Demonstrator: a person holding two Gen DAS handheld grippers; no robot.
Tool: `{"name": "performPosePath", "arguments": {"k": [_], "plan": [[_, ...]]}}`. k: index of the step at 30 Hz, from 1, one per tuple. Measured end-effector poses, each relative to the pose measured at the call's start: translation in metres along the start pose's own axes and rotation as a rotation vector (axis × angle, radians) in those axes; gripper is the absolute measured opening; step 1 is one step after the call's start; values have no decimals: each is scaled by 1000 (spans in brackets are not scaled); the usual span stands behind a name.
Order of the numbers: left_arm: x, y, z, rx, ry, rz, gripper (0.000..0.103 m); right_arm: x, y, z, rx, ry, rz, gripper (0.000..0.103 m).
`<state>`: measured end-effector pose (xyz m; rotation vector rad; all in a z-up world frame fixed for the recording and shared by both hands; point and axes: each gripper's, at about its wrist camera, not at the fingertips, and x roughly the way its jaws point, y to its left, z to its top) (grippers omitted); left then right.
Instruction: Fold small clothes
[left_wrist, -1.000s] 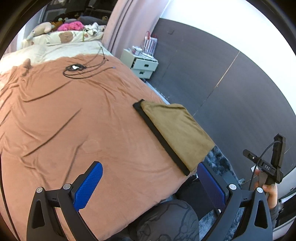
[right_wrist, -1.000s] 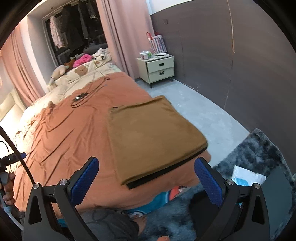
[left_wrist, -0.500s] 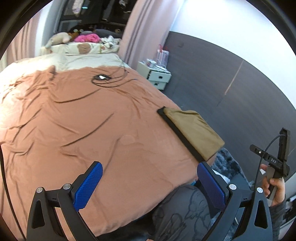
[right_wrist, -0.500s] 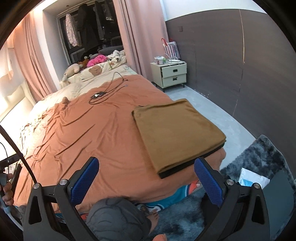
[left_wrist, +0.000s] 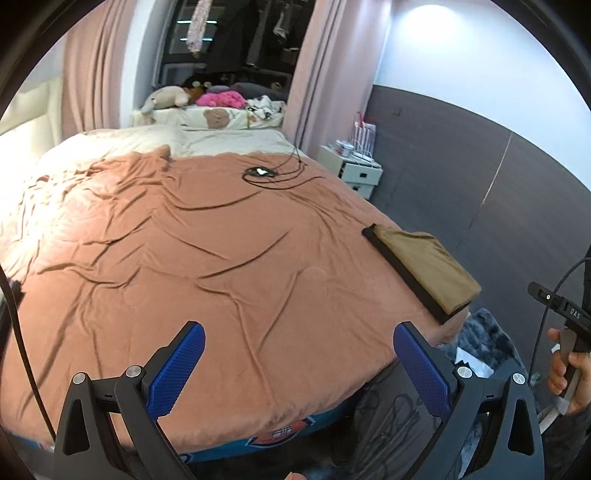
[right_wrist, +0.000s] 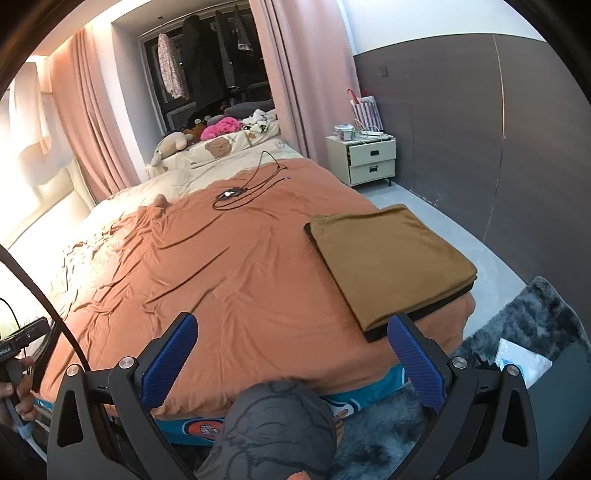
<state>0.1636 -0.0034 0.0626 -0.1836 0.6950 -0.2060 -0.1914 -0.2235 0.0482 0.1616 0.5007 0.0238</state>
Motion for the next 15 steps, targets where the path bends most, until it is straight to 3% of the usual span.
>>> {"name": "performPosePath", "arguments": {"k": [15], "plan": [[-45,4,-42,39,-73,90,103,-5,38,-38,-41,-41,14,103]]}}
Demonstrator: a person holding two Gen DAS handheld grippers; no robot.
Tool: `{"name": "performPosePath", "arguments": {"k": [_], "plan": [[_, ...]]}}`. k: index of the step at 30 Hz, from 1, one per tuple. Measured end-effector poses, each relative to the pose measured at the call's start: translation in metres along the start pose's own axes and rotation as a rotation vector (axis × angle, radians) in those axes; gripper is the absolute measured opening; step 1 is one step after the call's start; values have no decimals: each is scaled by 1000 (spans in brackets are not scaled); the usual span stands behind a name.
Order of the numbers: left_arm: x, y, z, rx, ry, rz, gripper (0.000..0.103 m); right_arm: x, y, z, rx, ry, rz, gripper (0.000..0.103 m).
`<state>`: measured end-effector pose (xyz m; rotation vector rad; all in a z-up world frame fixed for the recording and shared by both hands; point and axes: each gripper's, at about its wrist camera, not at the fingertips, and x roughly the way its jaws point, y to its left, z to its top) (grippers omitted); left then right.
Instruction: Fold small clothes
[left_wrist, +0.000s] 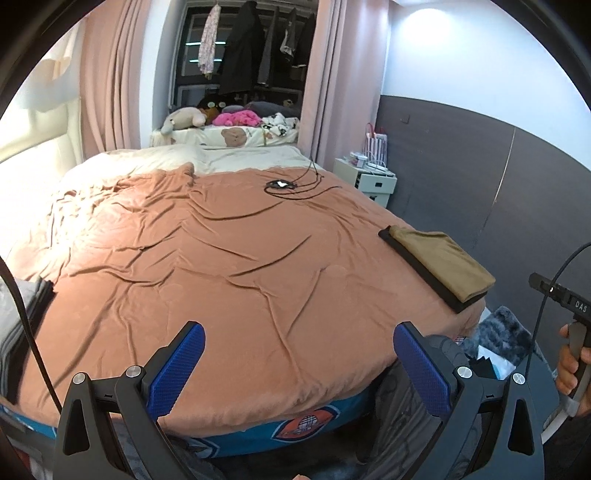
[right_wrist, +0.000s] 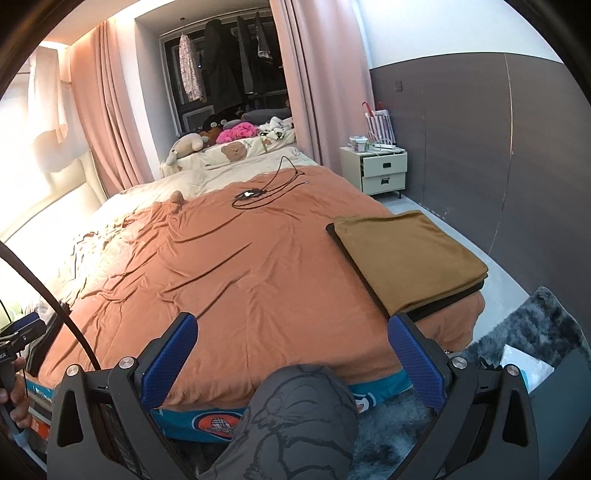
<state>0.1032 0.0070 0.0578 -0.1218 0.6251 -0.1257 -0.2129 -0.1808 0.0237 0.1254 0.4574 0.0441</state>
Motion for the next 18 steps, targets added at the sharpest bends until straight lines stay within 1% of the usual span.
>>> {"name": "performPosePath", "arguments": {"k": [4,7,12,18], "plan": [[-9,7,-8,-10,-19,25,103,1,12,-9,-14,-15,-13,103],[-13,14,-16,-16,-22,46,103,4,23,-18,-30,-11,-35,103],[-17,24,-28,-26,-27,69,103,12,32,-27,-33,-1,-43,103],[-20,24,-37,-3,-43,81,103,20,41,-41,-26,17,-60,103]]}}
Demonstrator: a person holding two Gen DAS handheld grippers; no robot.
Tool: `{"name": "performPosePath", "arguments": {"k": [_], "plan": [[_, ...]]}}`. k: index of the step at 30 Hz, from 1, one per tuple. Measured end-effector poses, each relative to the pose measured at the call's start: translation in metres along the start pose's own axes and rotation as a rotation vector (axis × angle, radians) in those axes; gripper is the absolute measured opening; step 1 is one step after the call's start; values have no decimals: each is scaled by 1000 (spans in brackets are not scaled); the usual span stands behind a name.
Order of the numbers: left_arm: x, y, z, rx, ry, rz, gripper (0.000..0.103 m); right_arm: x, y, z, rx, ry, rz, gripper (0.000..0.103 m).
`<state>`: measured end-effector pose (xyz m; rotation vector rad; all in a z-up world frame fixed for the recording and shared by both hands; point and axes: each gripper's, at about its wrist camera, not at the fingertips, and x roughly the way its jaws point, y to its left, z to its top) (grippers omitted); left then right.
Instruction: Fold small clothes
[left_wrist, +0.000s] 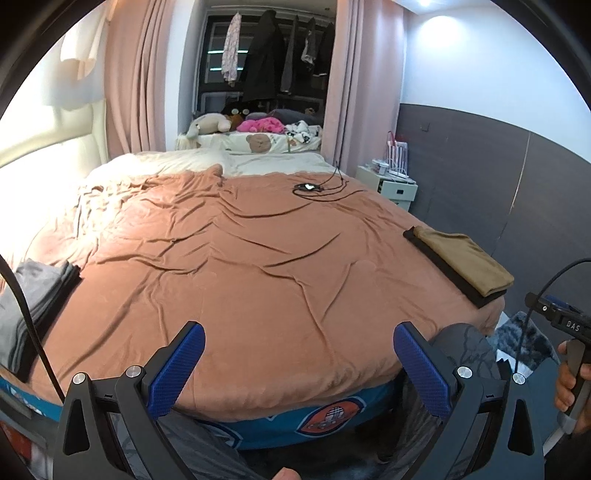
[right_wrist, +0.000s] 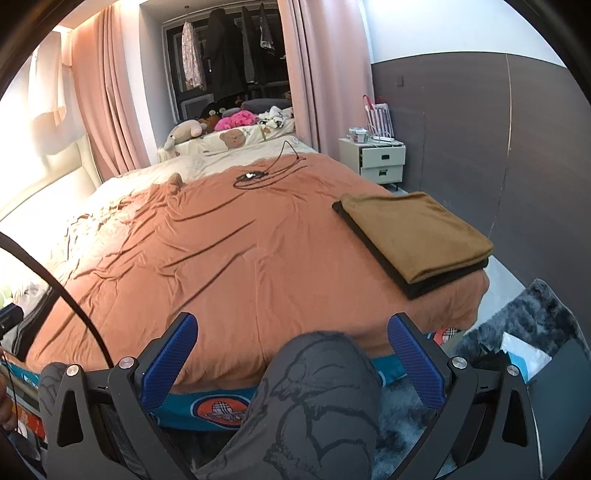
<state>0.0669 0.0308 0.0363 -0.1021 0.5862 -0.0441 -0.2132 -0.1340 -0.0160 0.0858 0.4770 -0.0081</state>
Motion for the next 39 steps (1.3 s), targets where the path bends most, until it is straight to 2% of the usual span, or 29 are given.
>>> {"name": "performPosePath", "arguments": {"k": [15,39], "plan": [[-6,-11,-4,27,-25,-9,103,-5,12,-11,-3,-28,-13,103],[-29,-11,-7,16,-70,-14,103,-13,3,-15,-17,-64,0,103]]}}
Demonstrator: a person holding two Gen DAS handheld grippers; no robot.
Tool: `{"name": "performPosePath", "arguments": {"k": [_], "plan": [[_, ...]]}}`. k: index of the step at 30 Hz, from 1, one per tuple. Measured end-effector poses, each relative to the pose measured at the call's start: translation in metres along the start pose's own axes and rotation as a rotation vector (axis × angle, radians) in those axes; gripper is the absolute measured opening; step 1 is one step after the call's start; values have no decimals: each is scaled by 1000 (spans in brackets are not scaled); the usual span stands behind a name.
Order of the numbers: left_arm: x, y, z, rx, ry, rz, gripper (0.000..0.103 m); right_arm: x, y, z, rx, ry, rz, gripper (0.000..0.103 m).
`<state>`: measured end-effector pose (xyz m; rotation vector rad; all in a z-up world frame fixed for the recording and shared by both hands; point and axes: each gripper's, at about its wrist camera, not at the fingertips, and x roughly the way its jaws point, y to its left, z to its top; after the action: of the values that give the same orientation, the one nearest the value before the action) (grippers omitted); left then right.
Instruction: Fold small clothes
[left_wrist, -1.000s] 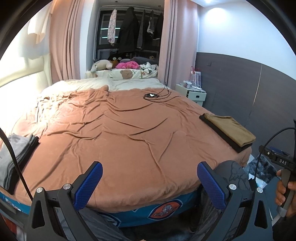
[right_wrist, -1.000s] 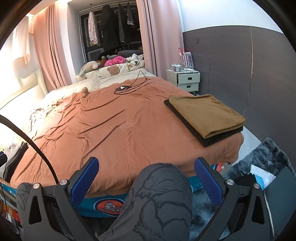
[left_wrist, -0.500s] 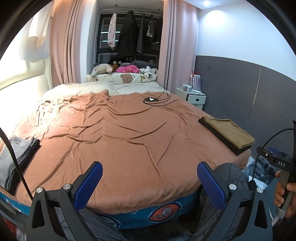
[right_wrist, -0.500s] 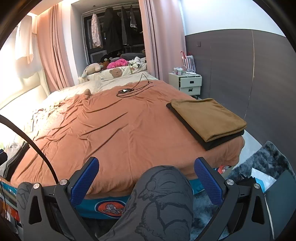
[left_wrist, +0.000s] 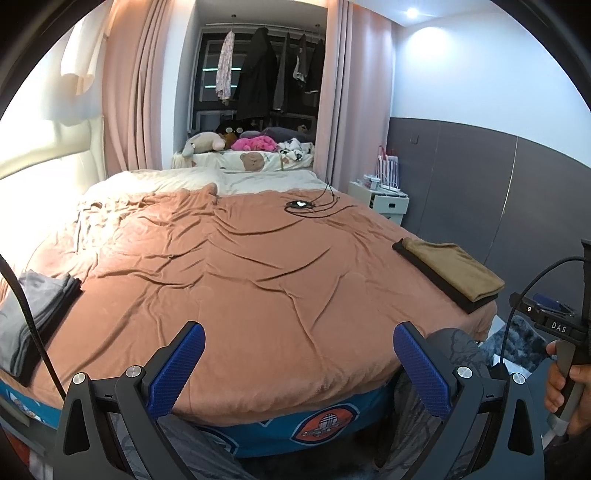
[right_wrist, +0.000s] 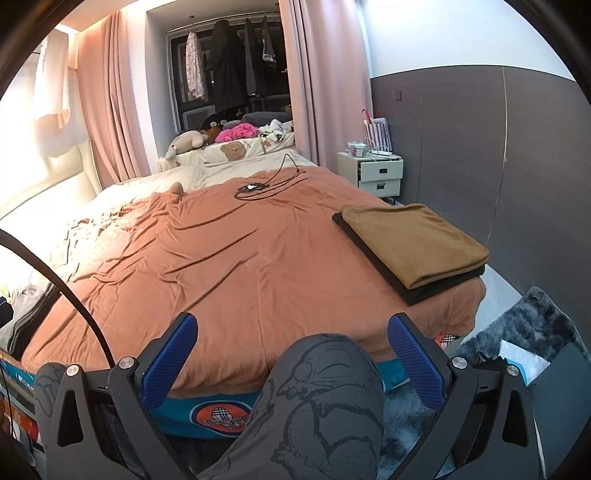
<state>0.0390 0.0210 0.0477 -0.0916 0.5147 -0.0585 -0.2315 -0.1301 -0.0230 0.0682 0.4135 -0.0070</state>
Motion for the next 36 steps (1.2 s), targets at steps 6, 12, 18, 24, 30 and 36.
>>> {"name": "performPosePath", "arguments": {"k": [6,12,18,24,30,36], "plan": [[-4,0,-1,-5,-7,-1,103,0,-2,0,-2,-6,-1,103],[-7,0,-1,-7,-13,0,103,0,-2,-1,-10,-10,5,103],[-11,-1,-2,-11,-22,2,103,0,-2,-1,-16,-14,9,103],[-13,0,-2,-14,-23,1,103,-2,-2,-1,-18,-20,11,103],[-13,-1,-2,-13,-19,6,103,-2,-3,-4,-16,-15,4,103],[-15,-1,-4,-16,-20,6,103,-2,-4,-5,-15,-7,-5,103]]}}
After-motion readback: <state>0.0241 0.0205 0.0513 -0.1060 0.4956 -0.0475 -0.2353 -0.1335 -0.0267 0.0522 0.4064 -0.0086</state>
